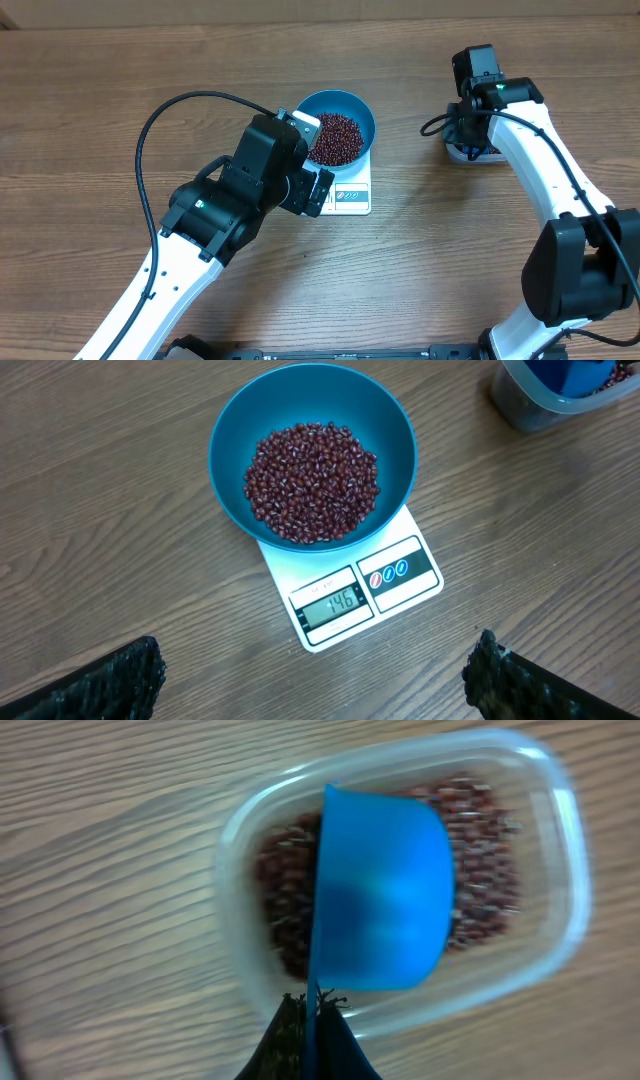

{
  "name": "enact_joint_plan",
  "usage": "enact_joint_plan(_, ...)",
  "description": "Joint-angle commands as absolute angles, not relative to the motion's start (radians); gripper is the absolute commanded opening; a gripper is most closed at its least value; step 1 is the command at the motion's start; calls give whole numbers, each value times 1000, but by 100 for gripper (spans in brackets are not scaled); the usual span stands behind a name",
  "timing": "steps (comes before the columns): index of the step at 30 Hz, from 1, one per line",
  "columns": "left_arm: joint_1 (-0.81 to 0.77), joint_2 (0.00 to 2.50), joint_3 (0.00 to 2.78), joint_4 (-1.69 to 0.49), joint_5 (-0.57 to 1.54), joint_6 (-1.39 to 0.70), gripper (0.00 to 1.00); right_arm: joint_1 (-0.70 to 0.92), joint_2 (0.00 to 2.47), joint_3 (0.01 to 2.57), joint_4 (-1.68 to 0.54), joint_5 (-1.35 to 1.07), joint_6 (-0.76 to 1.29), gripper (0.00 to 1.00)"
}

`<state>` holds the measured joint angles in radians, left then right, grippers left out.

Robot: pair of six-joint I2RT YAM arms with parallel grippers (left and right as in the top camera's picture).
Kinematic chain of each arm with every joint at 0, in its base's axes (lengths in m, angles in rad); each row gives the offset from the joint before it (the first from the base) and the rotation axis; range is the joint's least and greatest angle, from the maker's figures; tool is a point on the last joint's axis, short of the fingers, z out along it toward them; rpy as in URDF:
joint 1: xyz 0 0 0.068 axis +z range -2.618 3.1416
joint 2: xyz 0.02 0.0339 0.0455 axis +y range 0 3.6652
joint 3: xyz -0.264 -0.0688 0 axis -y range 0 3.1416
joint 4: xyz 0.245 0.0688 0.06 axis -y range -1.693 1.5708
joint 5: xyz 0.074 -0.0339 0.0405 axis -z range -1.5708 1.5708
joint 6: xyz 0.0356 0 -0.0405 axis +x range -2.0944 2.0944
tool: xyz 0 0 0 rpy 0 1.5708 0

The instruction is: Scoop item into bowl and weigh 150g on scale

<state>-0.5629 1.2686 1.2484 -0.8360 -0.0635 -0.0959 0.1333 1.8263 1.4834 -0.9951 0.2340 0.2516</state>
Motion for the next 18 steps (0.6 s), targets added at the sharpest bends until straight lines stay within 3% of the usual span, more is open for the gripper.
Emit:
enact_joint_plan(1, -563, 1259, 1271, -840, -59, -74, 100, 135, 1832, 1480, -969, 107, 212, 4)
enact_joint_plan(18, -563, 1259, 1271, -833, -59, -74, 100, -21, 1827, 1488, -970, -55, 235, 4)
